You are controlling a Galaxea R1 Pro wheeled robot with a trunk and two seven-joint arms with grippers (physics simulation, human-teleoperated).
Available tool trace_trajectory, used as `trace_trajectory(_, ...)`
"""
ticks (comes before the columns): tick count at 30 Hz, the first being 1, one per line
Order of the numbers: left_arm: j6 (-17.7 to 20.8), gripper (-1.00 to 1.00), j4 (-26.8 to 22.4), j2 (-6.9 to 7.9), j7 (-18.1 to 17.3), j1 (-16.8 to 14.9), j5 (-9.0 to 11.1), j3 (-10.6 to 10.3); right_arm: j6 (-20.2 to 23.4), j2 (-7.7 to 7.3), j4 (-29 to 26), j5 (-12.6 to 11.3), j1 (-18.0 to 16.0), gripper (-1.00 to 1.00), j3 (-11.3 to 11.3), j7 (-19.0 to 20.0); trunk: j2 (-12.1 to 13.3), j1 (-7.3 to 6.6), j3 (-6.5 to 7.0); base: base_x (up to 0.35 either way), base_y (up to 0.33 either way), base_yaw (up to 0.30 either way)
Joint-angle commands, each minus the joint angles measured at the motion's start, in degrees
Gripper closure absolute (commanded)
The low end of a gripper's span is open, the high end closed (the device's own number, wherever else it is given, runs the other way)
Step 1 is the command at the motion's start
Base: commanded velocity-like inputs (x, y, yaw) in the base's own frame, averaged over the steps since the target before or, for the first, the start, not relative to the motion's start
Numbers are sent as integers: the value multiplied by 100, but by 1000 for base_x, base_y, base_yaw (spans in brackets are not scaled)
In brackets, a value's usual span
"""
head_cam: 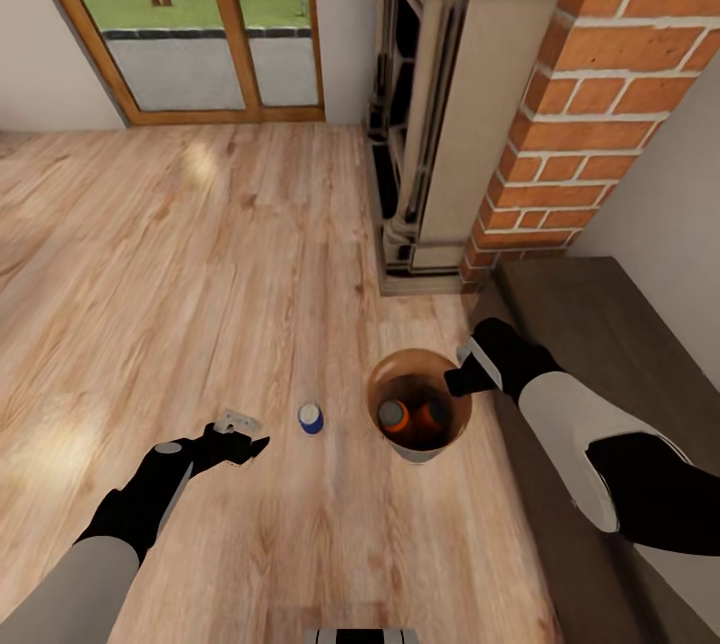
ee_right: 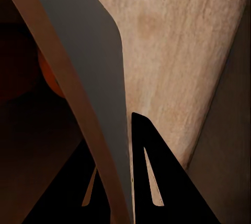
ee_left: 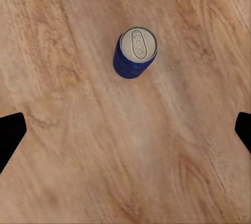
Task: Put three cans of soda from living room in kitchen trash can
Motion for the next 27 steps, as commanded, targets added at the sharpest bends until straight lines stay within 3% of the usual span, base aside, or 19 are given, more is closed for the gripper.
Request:
trace_trajectory(1,-2,-100,0,-1,0,0,-5,0,3,-10,1,-49,0,100,-8,24,0,0,0,306,-162,0)
trace_trajectory(11,-6,-100,0,-18,1,0,18,3,3,-84,1,-52,42,100,-5,30,0,0,0,304,-155,0)
trace_trajectory(27,8,-100,0,-25,16,0,6,6,3,-65,-6,-52,47,100,8,24,0,0,0,321,-13,0)
